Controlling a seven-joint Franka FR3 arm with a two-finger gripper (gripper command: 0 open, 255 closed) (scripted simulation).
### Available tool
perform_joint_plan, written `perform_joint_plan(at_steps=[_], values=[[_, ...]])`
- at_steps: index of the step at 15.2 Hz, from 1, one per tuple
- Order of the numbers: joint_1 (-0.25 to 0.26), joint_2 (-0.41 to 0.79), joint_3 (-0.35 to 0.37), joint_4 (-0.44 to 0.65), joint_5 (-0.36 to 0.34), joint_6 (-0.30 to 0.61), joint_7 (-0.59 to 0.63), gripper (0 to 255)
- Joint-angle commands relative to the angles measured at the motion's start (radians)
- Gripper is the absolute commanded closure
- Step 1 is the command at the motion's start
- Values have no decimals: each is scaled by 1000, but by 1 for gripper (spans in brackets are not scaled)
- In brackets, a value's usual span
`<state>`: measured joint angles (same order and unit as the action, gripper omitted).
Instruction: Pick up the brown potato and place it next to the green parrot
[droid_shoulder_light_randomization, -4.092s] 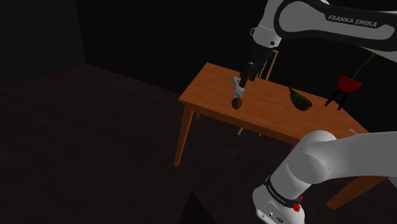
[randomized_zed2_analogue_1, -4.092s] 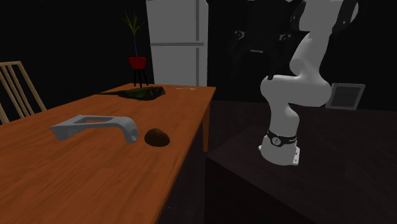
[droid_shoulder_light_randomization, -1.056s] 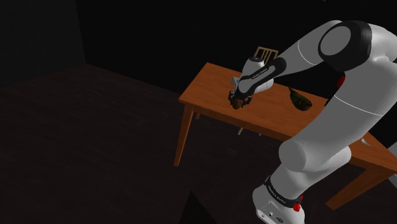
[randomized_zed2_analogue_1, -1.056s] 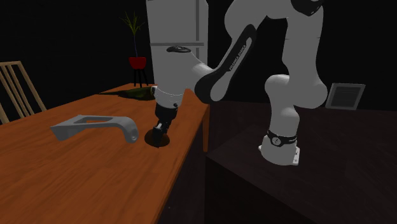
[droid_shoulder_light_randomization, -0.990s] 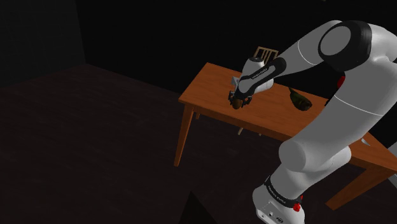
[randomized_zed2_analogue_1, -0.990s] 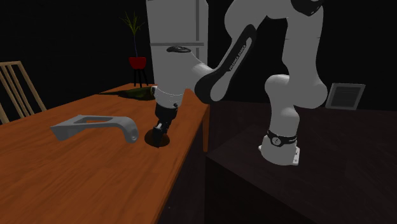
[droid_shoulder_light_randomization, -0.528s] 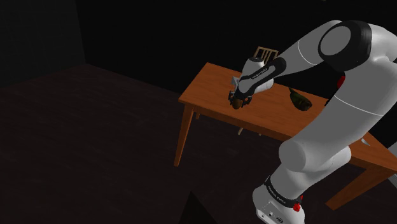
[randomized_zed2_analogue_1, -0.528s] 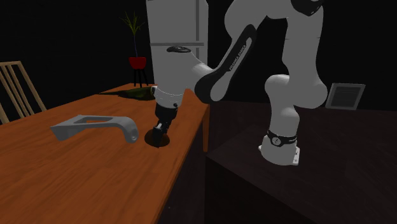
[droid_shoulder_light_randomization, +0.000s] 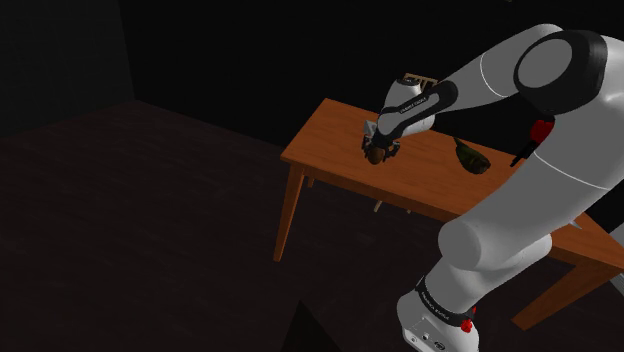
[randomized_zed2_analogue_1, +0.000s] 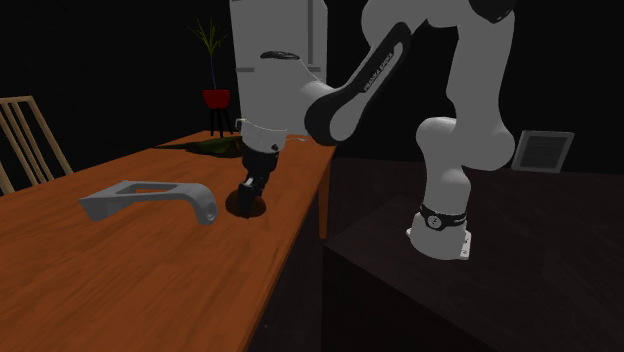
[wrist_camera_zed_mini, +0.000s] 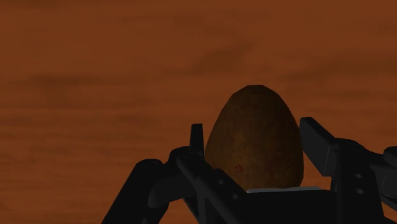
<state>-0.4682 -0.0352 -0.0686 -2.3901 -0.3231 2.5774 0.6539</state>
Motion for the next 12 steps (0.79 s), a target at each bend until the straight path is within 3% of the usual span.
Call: perform_joint_plan(at_steps=[1,12], values=[[2,-18,1,10,10,-27,-11,255],[11,-103,4,75,53,-175,-60,255]])
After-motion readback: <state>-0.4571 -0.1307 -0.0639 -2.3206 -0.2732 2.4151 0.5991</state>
